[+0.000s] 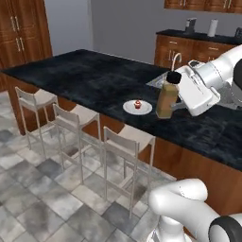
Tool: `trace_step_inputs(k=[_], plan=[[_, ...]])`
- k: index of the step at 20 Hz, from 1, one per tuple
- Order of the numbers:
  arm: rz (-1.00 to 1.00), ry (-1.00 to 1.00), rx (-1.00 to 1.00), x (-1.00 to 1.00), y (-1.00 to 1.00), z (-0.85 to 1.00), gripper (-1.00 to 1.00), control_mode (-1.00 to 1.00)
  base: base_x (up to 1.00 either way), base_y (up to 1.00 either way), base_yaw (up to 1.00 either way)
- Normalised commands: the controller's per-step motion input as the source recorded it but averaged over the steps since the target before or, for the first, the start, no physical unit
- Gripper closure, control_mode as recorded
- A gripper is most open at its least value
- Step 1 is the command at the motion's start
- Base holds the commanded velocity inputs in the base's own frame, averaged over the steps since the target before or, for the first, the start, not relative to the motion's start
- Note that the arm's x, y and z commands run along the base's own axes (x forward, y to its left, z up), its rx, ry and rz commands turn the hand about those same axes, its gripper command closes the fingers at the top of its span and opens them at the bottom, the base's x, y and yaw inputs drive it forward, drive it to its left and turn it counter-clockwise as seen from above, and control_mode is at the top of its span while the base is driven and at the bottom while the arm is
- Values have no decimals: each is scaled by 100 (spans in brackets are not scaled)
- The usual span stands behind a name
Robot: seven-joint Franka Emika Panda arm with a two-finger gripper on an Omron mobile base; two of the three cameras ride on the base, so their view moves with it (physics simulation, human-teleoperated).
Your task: Take the cinnamon bottle from the cabinet and place it on the dining table, next to the plate with the cupcake. Then take the chocolate from the dining counter and place it on the cupcake plate.
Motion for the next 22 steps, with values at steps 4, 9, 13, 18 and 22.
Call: trace_step_inputs(k=[4,9,13,18,22], plan=[[0,0,0,0,0,0,100,100,49,33,-65],[0,0,0,0,0,0,100,100,57,36,-56],[0,0,0,0,0,0,100,100,58,44,-44],[0,0,0,0,0,0,100,100,72,40,-36],[0,0,0,0,0,0,100,100,81,45,-19]])
